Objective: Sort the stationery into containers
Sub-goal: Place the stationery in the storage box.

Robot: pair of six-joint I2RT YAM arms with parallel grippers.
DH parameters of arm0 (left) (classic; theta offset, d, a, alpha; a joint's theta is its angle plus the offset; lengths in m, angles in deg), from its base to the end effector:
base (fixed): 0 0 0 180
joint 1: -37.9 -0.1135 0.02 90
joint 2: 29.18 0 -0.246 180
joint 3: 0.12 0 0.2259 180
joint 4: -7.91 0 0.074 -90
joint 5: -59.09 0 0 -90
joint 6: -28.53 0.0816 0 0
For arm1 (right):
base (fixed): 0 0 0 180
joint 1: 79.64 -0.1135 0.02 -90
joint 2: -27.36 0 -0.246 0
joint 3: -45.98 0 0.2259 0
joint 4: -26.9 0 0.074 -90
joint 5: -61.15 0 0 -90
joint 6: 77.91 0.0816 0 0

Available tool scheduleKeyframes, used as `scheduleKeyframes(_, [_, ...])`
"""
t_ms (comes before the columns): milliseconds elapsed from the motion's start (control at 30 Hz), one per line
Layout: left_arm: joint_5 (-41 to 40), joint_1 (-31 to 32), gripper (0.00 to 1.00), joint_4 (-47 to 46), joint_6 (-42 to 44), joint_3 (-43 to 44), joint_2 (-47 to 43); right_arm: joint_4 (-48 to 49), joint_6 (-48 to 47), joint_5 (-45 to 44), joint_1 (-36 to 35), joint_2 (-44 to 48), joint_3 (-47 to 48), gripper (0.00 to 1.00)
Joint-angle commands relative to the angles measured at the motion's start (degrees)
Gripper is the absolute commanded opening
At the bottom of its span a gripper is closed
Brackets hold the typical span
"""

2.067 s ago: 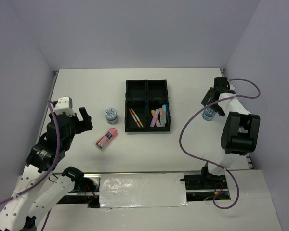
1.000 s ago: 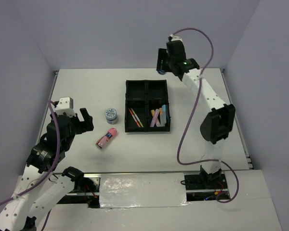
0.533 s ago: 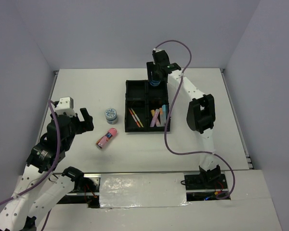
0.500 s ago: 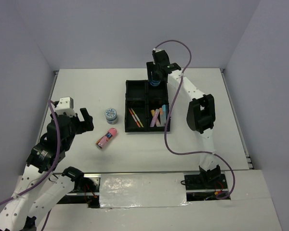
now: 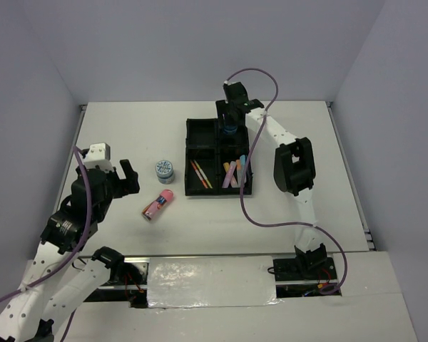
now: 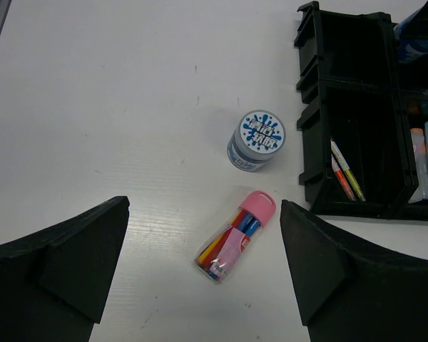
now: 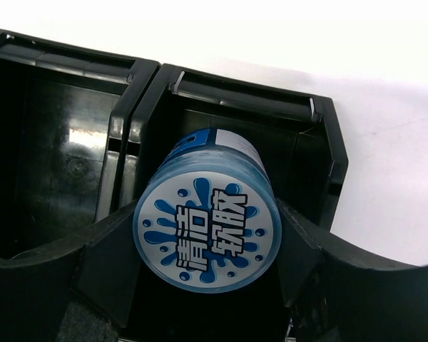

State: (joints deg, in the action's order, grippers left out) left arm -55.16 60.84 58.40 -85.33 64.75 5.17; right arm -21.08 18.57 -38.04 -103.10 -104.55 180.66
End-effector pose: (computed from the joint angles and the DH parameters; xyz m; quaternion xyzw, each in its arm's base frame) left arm 0.1521 -0.0280 0.3163 -0.1269 0.7997 -0.0649 0.5832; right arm 0.4811 0.1946 0.1978 -0.1059 0.9160 0.0265 0.3860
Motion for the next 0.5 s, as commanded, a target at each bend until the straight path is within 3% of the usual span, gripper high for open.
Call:
scheduleKeyframes(0, [0.3,-0.3,0.99,-2.4,1.5,-0.1,0.3,5.3,-0.5,0.2,0.5,0.0,1.2,0.1])
scheduleKeyframes(233, [0.9,-0.3,0.99,-2.6,1.7,-0.1,0.4,5.5,-0.8,0.1,0.7,-1.0,2.1,0.39])
scheduleKeyframes(467, [1.0,-0.2,0.99,-2.7,1.7,-0.1,0.2,5.4,-0.9,0.5,0.7,-2.6,3.1,0.47])
